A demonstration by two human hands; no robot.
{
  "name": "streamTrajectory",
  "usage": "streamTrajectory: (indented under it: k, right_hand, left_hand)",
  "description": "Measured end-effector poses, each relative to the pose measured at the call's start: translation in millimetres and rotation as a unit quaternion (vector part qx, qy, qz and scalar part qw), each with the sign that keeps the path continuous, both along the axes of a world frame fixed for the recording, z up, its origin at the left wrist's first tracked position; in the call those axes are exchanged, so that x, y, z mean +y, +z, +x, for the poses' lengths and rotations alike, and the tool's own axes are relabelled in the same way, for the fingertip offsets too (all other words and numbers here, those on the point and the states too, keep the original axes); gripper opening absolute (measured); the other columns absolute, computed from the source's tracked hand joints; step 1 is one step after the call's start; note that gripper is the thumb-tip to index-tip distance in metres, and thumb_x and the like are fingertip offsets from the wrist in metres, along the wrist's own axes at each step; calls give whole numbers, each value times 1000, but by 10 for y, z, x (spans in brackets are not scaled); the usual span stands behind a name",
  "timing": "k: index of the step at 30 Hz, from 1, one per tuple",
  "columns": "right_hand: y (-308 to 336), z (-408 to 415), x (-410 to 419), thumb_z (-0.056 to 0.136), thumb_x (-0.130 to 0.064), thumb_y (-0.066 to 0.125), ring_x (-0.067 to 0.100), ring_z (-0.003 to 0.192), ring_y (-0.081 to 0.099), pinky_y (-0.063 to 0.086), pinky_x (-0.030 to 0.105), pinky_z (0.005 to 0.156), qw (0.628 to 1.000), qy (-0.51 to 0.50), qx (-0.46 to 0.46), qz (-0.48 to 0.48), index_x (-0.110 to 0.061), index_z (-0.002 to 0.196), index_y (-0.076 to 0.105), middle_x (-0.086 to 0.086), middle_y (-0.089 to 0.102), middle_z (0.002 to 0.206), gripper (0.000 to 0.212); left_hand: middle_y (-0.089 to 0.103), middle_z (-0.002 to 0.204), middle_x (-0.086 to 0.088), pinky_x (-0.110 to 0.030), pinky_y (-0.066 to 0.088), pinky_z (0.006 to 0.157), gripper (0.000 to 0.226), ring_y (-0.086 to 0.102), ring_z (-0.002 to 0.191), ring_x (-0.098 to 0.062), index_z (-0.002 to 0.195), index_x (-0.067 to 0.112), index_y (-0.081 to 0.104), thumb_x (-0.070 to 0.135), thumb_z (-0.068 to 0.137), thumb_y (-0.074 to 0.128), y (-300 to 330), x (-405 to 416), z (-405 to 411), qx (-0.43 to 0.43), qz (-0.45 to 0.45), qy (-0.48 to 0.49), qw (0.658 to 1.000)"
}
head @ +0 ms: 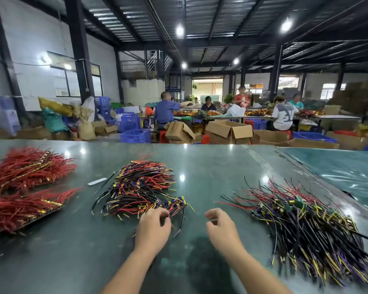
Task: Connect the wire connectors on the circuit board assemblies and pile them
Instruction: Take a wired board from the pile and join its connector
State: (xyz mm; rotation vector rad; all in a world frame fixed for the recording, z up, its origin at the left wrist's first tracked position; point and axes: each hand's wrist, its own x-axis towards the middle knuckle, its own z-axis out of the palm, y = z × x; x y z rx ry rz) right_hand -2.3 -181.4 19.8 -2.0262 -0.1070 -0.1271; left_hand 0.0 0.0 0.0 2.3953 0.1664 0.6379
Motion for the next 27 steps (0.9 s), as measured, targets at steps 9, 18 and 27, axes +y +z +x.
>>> streamTrajectory:
  k: [9,18,27]
  right_hand:
    - [-334,272,39,81,3,46,-4,76,55,40,6,63,997,-36,-46,53,-26,85,62,-5,61,90,33]
    - [-329,289,25,87,-1,46,-4,89,52,36,4,70,992,-57,-74,86,-31,88,56,-10,57,98,31]
    - [-320,347,47,94,-14,49,12,109,58,42,33,102,984,-39,-24,172,-29,125,54,-8,61,118,35]
  left_hand:
    - [44,113,11,-26,34,89,26,36,106,-16,110,38,55,45,85,56,-153,-32,394,20,221,109,969]
    - [59,68,8,-32,37,59,4,61,73,-27,90,27,60,23,88,61,10,-149,284,-101,18,30,994]
    - [63,77,10,-29,46,66,18,57,68,-13,87,30,57,12,89,61,-6,-191,238,-174,-104,-178,963]
